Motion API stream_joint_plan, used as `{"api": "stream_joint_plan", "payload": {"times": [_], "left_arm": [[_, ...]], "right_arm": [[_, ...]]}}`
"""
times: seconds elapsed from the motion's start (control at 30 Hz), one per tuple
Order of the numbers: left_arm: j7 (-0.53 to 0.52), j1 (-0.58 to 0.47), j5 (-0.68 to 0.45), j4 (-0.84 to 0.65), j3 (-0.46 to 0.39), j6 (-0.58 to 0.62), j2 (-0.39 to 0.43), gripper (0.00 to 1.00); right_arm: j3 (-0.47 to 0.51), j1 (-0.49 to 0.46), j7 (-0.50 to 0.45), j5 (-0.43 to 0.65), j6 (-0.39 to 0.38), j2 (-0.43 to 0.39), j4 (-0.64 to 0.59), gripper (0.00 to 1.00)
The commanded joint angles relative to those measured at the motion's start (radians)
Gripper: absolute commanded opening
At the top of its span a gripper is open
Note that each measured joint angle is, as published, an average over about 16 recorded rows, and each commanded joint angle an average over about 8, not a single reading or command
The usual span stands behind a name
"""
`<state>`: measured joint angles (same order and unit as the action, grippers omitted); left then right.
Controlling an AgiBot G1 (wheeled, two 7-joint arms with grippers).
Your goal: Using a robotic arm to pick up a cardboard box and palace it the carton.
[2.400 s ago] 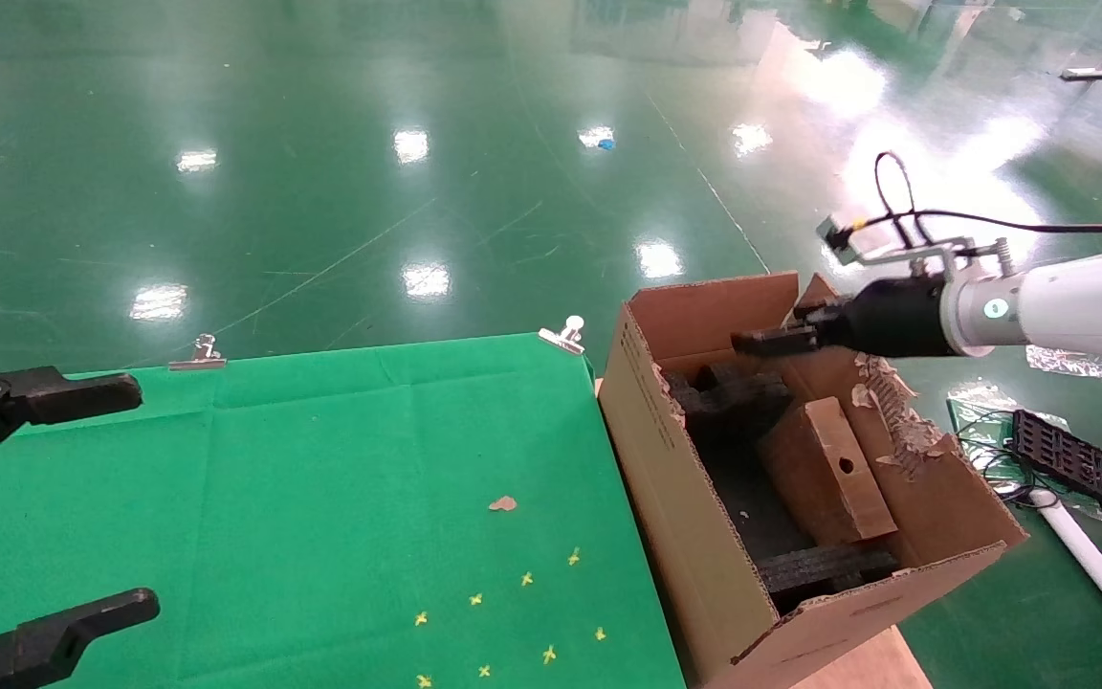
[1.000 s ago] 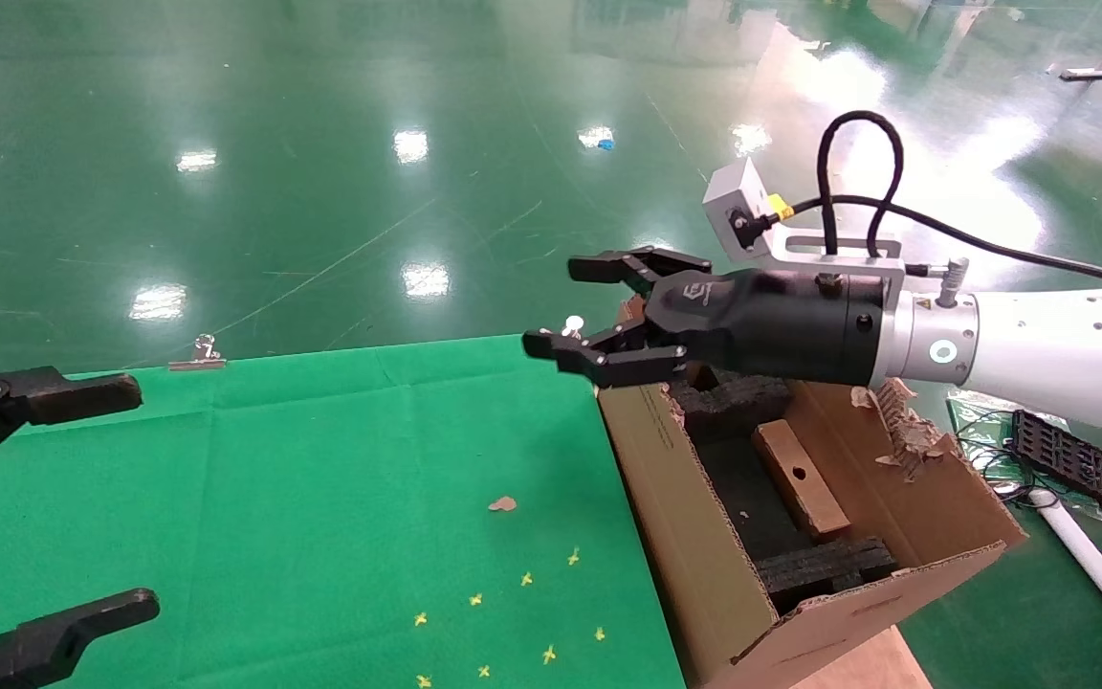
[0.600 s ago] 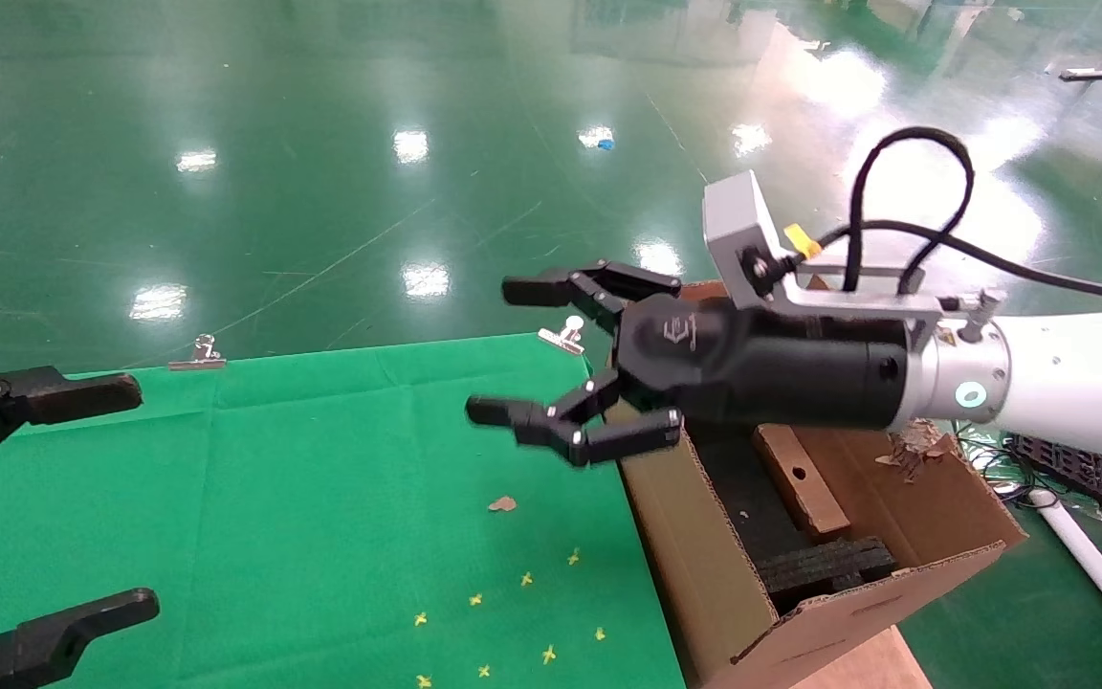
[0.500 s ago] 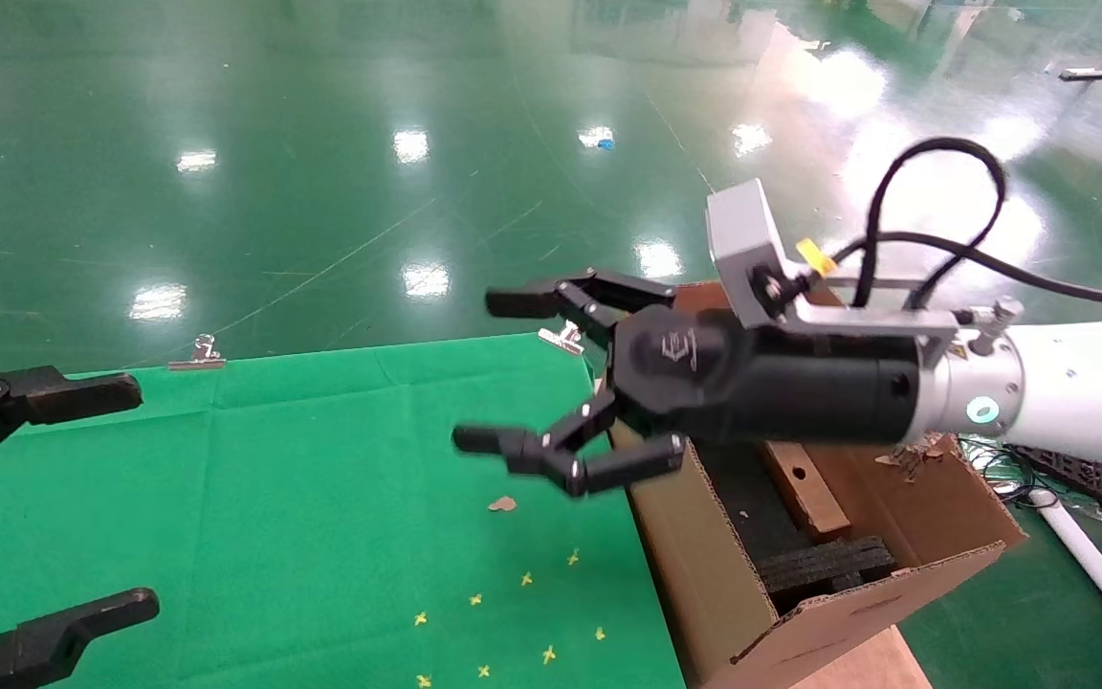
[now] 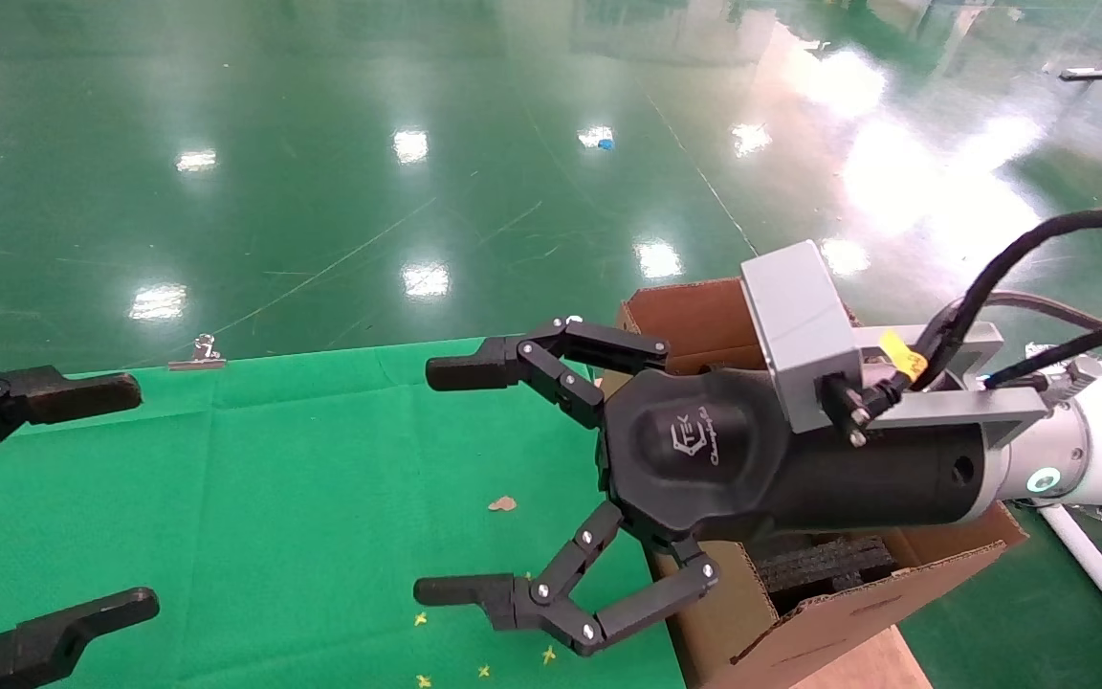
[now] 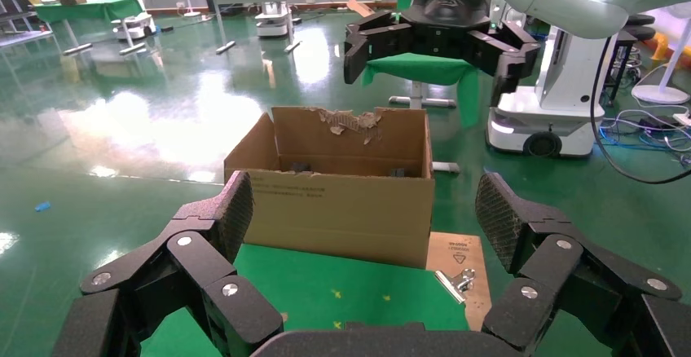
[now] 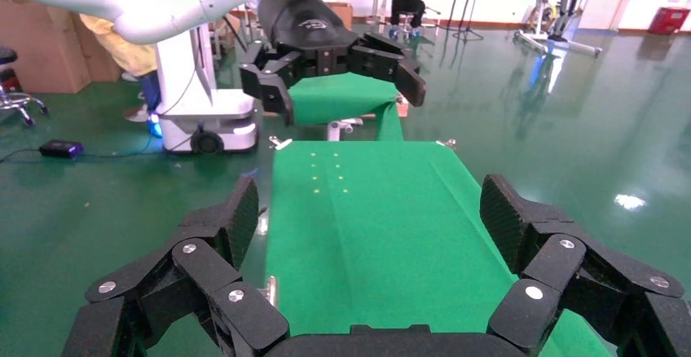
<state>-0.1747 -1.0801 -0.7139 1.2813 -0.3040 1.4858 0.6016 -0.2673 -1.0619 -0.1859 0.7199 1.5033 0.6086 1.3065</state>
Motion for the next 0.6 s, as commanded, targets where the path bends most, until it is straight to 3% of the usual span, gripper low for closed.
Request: {"api": "stream_joint_plan", "payload": {"times": [0.03,0.6], "left_arm": [[0.000,0.000,0.000,0.000,0.000,0.000,0.000,1.00],[0.000,0.000,0.000,0.000,0.000,0.000,0.000,1.00]], "right_arm": [[0.005,0.005,0.001,-0.004,0.003,-0.001,0.008,1.00],[-0.009,-0.009,-0.001,0.008,-0.006,0.001,-0.017,1.00]]}}
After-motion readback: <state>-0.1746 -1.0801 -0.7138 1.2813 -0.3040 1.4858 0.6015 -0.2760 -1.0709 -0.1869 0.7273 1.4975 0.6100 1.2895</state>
